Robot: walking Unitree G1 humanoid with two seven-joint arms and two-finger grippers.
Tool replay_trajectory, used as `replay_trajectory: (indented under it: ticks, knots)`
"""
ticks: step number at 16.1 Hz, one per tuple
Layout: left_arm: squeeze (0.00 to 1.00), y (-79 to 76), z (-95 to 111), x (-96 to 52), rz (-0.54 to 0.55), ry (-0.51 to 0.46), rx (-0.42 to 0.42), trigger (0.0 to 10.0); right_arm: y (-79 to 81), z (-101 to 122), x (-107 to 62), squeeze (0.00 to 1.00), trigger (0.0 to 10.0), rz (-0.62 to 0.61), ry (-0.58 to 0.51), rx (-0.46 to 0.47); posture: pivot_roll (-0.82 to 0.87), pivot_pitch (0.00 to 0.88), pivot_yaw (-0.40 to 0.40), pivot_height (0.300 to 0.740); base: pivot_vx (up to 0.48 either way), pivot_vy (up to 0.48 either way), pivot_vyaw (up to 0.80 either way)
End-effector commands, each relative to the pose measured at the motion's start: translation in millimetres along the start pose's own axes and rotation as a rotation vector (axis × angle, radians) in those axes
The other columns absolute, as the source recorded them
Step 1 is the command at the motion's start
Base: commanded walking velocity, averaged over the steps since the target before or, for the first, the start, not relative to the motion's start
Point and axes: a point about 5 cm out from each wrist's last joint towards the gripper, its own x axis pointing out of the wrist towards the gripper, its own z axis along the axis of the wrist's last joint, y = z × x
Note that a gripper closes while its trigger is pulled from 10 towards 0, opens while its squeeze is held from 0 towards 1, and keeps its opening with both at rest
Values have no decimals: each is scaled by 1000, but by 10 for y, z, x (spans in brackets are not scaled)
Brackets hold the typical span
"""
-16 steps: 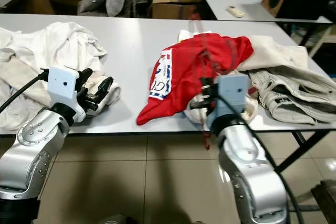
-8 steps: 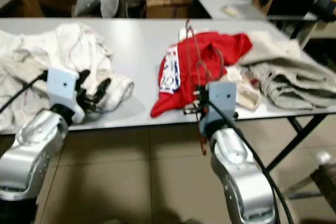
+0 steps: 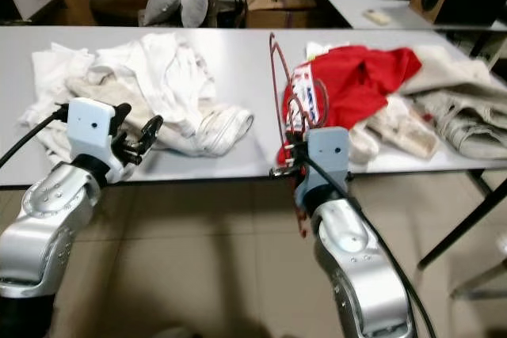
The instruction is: Hang hanger
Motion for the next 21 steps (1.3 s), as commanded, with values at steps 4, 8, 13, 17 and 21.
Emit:
replay_trajectory:
  ticks: [4, 8, 13, 17, 21]
  knots:
    - [0, 15, -17, 2, 4, 2, 11, 10000, -19, -13, -18, 0, 10000, -3, -1, -15, -10, 0, 25, 723, 0, 356, 0]
    - [0, 4, -43, -1, 8, 7, 12, 10000, -31, -33, -23, 0, 10000, 4, 7, 3, -10, 0, 16, 723, 0, 357, 0]
    - [0, 1, -49, 4, 20, -5, 15, 10000, -32, -25, -9, 0, 10000, 14, 4, 21, -12, 0, 10, 723, 0, 285, -160]
    - [0, -2, -80, 18, 23, 3, 13, 10000, -67, -25, -7, 0, 10000, -6, -1, 3, -17, 0, 10, 723, 0, -240, -200]
    - [0, -35, -105, 14, 11, 11, 2, 10000, -121, -29, 7, 0, 10000, -30, -1, 0, -15, 0, 4, 723, 0, 0, 0]
